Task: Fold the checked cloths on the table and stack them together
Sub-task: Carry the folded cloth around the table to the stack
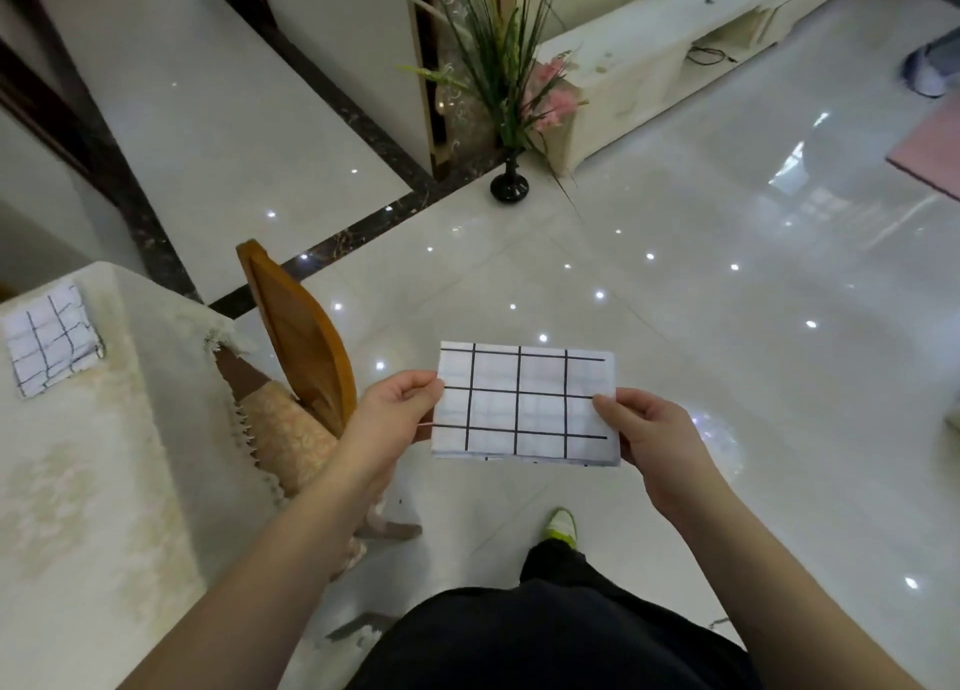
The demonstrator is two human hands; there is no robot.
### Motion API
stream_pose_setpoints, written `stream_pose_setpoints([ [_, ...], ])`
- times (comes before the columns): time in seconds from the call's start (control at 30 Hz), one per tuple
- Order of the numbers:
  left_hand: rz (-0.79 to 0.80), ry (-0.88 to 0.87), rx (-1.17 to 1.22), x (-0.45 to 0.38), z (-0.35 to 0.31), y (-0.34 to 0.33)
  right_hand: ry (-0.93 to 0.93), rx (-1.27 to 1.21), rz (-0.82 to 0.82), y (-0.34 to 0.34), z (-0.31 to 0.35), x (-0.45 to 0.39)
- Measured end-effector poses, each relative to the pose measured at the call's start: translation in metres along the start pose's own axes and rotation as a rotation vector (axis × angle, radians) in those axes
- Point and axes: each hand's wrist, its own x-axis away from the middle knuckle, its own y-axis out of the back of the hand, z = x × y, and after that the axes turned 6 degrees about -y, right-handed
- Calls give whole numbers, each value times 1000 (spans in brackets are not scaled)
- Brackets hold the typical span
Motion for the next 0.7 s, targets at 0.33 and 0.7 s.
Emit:
stream_pose_setpoints([
  [0.33,-148,-1,48,-97,-72,-37,27,165,142,2,120,-143],
  [0.7,-393,21,189,-234,-100,29,36,349,346,-129,216,-295],
])
